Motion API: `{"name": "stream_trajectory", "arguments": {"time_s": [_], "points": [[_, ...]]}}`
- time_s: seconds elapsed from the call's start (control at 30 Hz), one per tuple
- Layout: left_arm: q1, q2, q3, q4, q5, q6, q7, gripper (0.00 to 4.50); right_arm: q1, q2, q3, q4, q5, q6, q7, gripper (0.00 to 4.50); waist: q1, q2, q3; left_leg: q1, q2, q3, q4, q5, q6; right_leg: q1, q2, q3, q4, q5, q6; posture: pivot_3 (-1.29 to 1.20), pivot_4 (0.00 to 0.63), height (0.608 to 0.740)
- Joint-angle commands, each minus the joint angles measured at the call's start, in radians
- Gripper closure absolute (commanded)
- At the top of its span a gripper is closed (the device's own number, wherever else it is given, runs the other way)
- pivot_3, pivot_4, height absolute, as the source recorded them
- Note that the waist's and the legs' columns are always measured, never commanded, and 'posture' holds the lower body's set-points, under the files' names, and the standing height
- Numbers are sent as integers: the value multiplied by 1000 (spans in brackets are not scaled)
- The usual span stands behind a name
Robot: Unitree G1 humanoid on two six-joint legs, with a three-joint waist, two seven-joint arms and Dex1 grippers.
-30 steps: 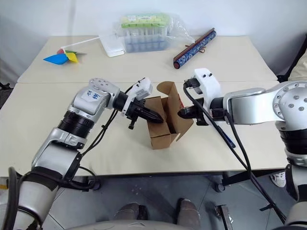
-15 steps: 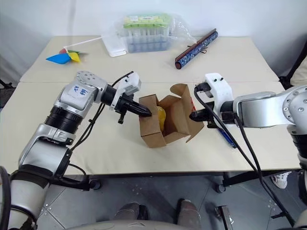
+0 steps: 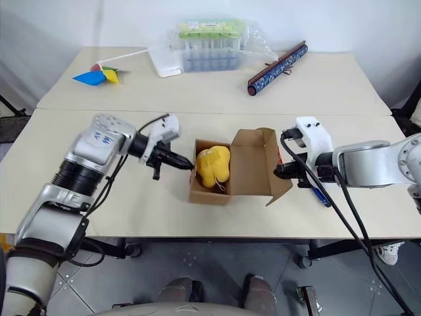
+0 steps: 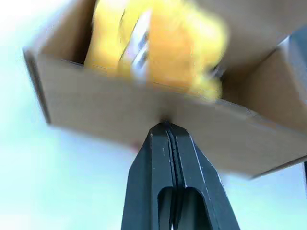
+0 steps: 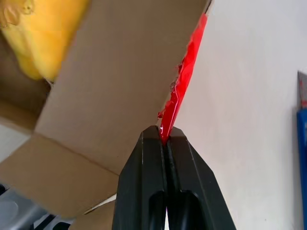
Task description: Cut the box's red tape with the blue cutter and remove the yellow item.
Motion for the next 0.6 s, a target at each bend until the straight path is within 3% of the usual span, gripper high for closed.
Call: {"name": "stream_trajectory", "arguments": {"time_s": [0.03, 0.43, 0.6], "points": [[-17, -9, 15, -13, 0, 0, 13, 4500, 6, -11, -25, -16, -13, 6, 16, 4481, -3, 0, 0, -1, 0, 0, 0, 0, 0, -1, 0, 0, 0, 0, 0, 0, 150, 740], [-16, -79, 12, 55, 1, -27, 40, 4500, 60, 82, -20, 33, -189, 62, 119, 4481, -2, 0, 0, -1, -1, 2, -2, 0, -1, 0, 1, -4, 0, 0, 0, 0, 150, 740], [-23, -101, 6, 103, 11, -58, 36, 4500, 84, 119, -17, -22, -471, 40, 267, 4481, -3, 0, 0, 0, -1, 3, -2, 0, -1, 0, 1, -4, 0, 0, 0, 0, 150, 740]]}}
